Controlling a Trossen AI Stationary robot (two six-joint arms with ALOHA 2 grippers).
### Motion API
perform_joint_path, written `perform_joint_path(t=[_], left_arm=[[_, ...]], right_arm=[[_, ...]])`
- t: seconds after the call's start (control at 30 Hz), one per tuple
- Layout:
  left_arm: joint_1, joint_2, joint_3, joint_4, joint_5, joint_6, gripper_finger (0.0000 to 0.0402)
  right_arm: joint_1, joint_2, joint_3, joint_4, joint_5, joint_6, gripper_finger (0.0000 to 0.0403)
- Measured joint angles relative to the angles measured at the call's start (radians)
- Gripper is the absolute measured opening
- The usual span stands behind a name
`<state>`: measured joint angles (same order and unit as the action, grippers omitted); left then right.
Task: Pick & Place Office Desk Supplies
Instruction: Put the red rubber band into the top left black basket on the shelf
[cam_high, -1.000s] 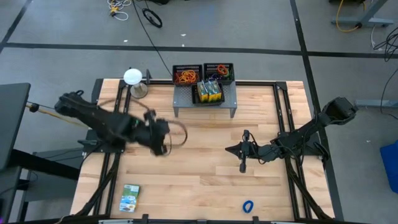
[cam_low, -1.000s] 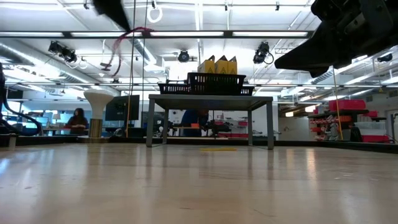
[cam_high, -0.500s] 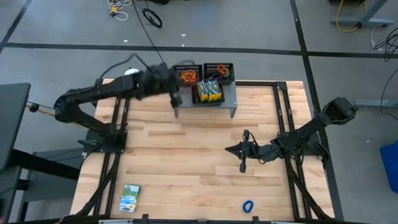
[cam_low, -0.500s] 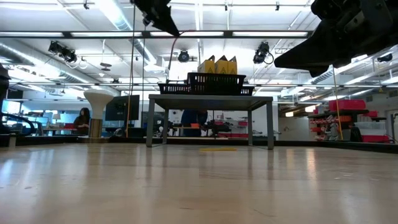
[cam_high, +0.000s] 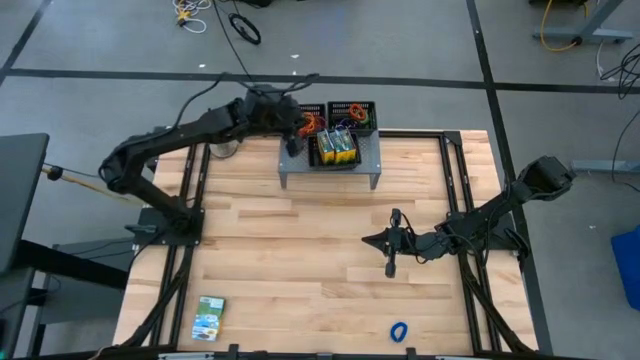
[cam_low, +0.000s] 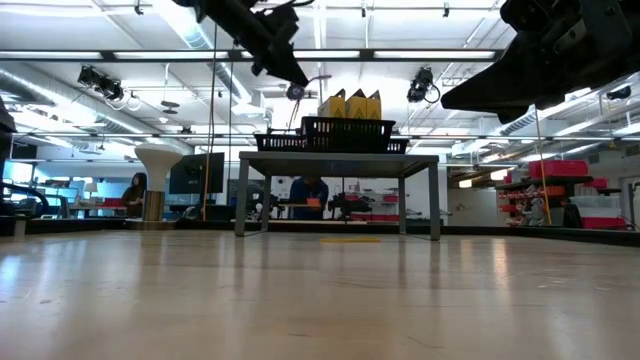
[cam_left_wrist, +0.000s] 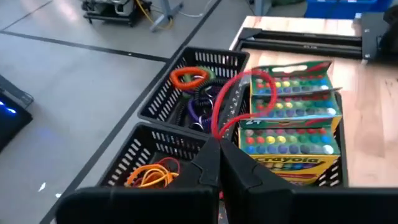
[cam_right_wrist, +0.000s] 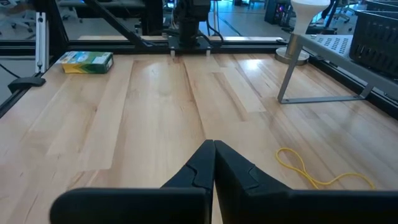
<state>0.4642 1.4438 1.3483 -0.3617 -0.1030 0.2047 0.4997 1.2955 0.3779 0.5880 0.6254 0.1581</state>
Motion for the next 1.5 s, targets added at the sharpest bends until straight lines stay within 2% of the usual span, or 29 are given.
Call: perform_joint_path(t=[0.37, 0.53, 0.9, 1.0, 1.2, 1.3, 1.4, 1.5], left_arm=[[0.062, 0.058, 0.0, 0.078, 0.001, 0.011, 0.0004], [0.082, 0.078, 0.0, 0.102, 0.033, -0.002, 0.0004], [0.094, 0.154, 0.0, 0.096, 0.025, 0.005, 0.0009], [0.094, 0.154, 0.0, 0.097, 0.024, 0.004, 0.0032], [0.1, 0.152, 0.0, 0.075, 0.014, -0.003, 0.0104], [0.107, 0.15, 0.0, 0.03, -0.023, 0.013, 0.0132], [0.121, 0.136, 0.0, -0.031, -0.066, 0.046, 0.0147], [0.143, 0.126, 0.0, -0.081, -0.068, 0.034, 0.0151]], right_arm=[[0.0, 0.0, 0.0, 0.0, 0.0, -0.005, 0.0011], [0.0, 0.0, 0.0, 0.0, 0.0, -0.009, 0.0011], [0.0, 0.0, 0.0, 0.0, 0.0, -0.009, 0.0011], [0.0, 0.0, 0.0, 0.0, 0.0, -0.009, 0.0011], [0.0, 0.0, 0.0, 0.0, 0.0, -0.009, 0.0011], [0.0, 0.0, 0.0, -0.001, 0.0, -0.008, 0.0011], [0.0, 0.0, 0.0, -0.001, 0.0, -0.008, 0.0011], [0.0, 0.0, 0.0, -0.001, 0.0, -0.008, 0.0011]])
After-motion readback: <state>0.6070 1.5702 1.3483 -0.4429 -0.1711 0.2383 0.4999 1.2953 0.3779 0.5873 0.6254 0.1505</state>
